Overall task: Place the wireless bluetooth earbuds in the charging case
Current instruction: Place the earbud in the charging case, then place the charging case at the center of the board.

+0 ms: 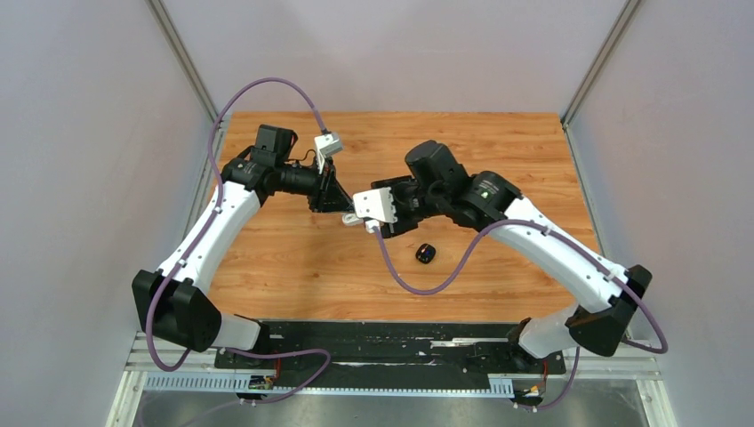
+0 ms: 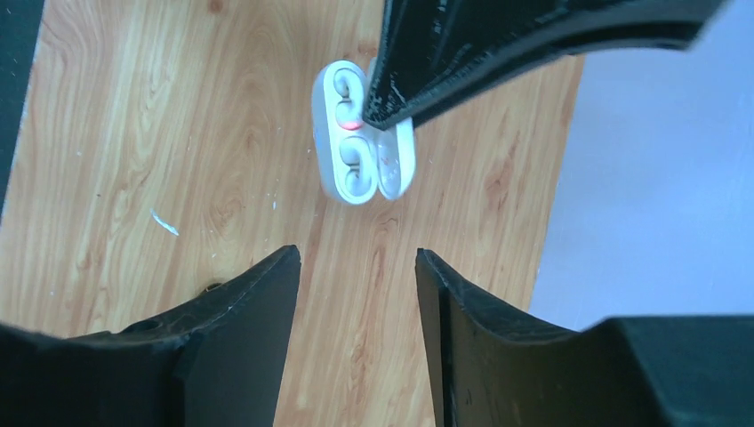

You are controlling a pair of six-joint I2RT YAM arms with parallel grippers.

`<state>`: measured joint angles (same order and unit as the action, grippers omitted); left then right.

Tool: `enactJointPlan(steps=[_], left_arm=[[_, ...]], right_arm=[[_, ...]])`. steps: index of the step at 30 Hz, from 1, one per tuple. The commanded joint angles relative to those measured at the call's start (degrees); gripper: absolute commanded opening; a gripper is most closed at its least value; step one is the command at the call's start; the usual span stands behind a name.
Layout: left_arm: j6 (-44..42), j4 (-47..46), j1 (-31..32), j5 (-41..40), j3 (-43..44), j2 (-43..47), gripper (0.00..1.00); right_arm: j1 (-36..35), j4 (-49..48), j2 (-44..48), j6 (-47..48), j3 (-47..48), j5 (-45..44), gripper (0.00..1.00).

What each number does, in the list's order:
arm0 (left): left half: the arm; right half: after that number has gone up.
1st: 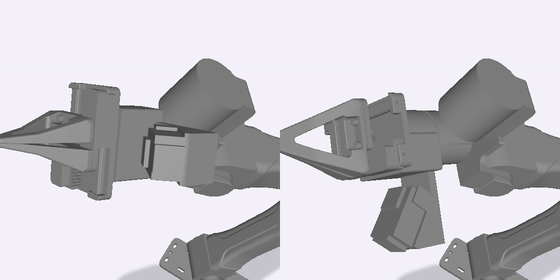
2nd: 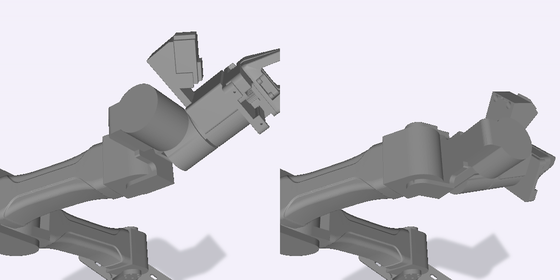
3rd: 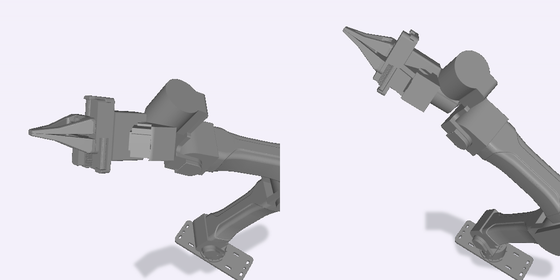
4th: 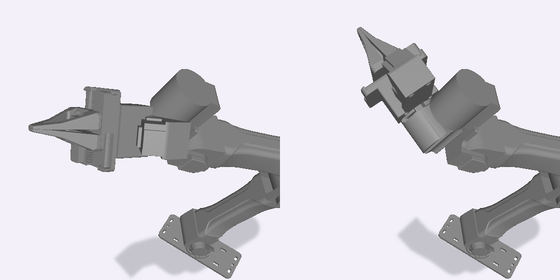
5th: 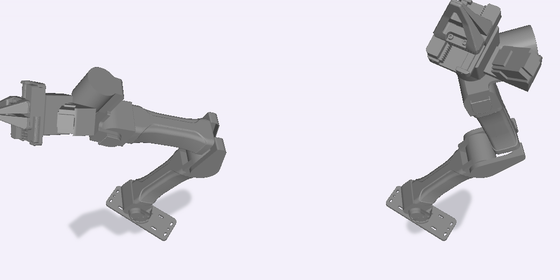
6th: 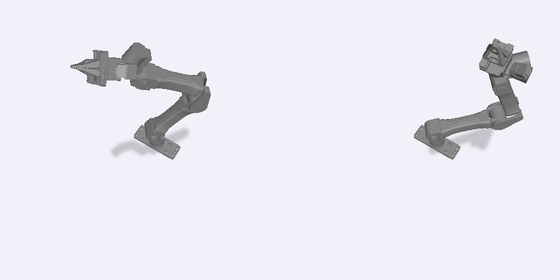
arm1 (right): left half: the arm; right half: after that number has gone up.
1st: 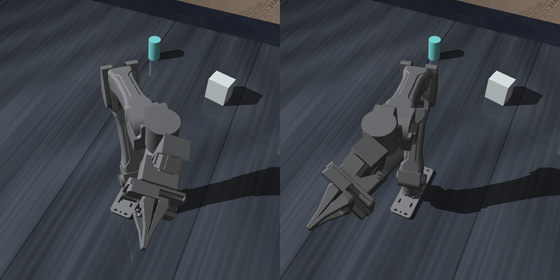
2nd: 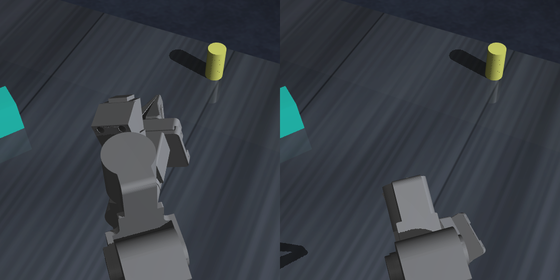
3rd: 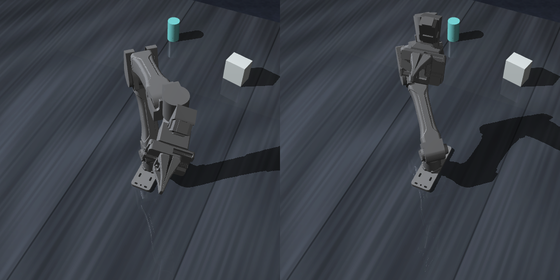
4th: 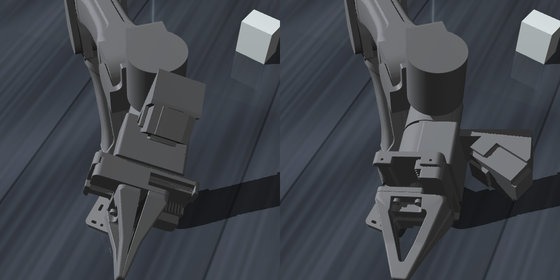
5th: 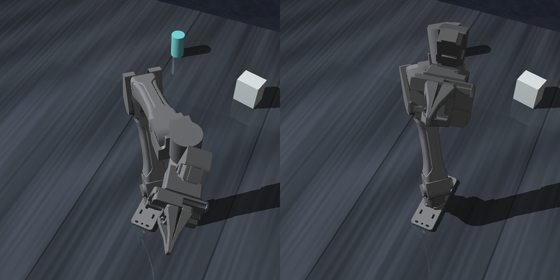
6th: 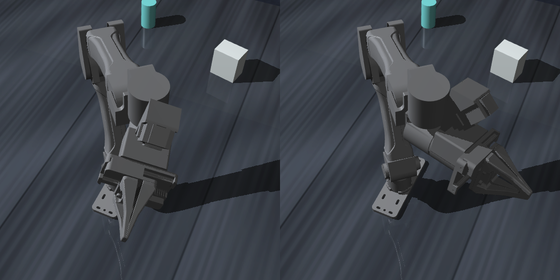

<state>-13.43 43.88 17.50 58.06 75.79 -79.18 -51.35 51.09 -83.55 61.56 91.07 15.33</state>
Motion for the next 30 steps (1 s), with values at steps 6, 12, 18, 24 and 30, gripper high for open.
enactJointPlan(steps=[6, 12, 18, 24, 30], left_arm=[[-2.26, 0.10, 0.08, 3.15, -0.75, -0.25, 0.00], [1.00, -8.75, 0.27, 4.47, -8.94, -2.90, 0.00], [2.75, -16.77, 1.06, 6.16, -14.19, -11.14, 0.00], [1.75, -18.07, 1.47, 5.87, -11.22, -23.65, 0.00], [-0.30, -19.35, 1.87, -0.73, -8.97, -29.29, 0.00]], right_arm=[[9.00, -8.11, 4.87, -25.67, -4.83, 14.71, 0.57], [17.05, -11.01, 5.19, -37.96, -11.05, 22.05, 0.57], [20.77, -11.26, 6.17, -39.76, -13.17, 22.58, 0.57], [23.17, -11.36, 7.17, -40.11, -15.22, 23.15, 0.57], [24.57, -11.33, 8.11, -40.33, -17.06, 23.46, 0.57]])
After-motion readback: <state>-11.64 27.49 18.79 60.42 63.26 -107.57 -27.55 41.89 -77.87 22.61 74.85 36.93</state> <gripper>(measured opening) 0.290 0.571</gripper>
